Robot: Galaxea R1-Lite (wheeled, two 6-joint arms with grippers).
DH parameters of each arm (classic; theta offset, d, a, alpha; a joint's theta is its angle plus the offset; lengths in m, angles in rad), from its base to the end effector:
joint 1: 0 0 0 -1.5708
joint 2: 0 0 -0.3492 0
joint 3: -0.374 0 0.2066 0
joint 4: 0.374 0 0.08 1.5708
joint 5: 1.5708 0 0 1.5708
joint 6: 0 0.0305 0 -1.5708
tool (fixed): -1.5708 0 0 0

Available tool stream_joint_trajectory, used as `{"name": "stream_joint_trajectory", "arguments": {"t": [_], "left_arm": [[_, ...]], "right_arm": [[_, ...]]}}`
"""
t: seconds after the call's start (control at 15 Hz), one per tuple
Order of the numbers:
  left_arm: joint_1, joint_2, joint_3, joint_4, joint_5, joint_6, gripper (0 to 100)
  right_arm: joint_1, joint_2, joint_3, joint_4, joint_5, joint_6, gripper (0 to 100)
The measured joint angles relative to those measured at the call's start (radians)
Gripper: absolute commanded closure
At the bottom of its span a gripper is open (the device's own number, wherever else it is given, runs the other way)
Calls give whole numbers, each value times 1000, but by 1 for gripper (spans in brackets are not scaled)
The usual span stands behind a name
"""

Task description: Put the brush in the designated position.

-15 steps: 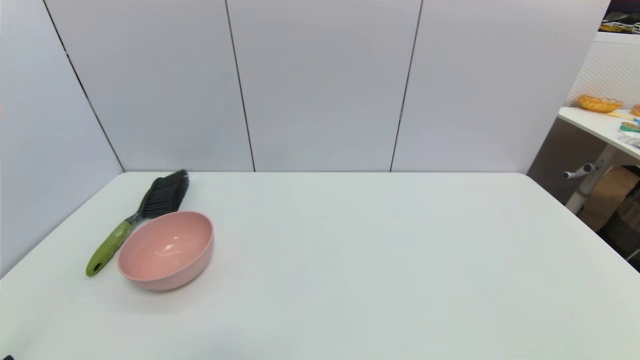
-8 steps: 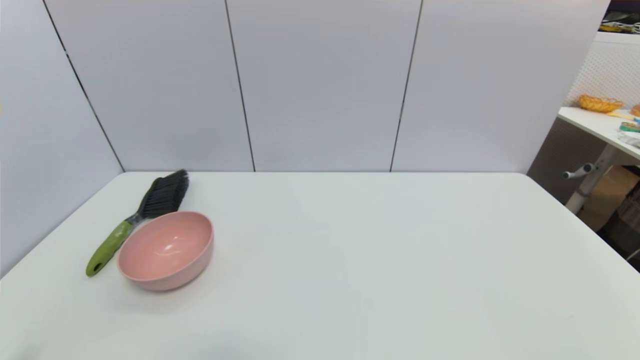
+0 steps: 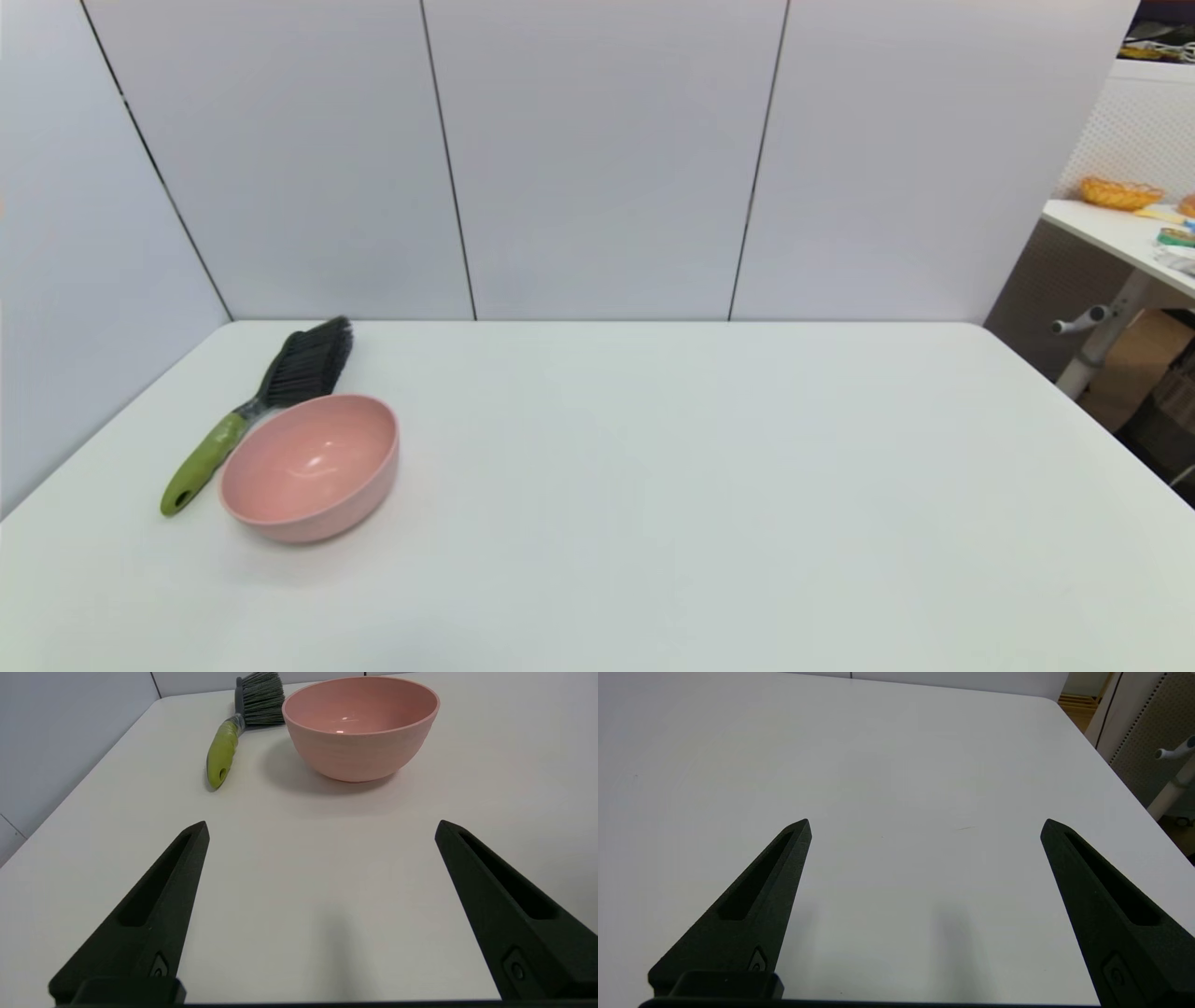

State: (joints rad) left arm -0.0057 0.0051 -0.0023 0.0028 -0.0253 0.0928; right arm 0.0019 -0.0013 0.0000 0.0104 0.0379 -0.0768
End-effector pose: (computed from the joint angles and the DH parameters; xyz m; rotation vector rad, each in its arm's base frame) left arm -0.0462 -0.0005 0.0761 0.0927 0.0042 -0.0312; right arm -0.0465 0.0011 0.0743 -0.0766 0.0076 0.0401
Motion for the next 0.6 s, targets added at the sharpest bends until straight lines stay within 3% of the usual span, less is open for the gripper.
{"name": "stream_joint_trajectory", "arguments": {"t": [0.2, 0.6], "left_arm": [[0, -5, 1, 0, 23, -85, 0], [1, -7, 2, -1, 24, -93, 0]], "right_arm": [[0, 0, 0, 0, 0, -1, 0], [0, 0, 0, 0, 0, 0, 0]]}}
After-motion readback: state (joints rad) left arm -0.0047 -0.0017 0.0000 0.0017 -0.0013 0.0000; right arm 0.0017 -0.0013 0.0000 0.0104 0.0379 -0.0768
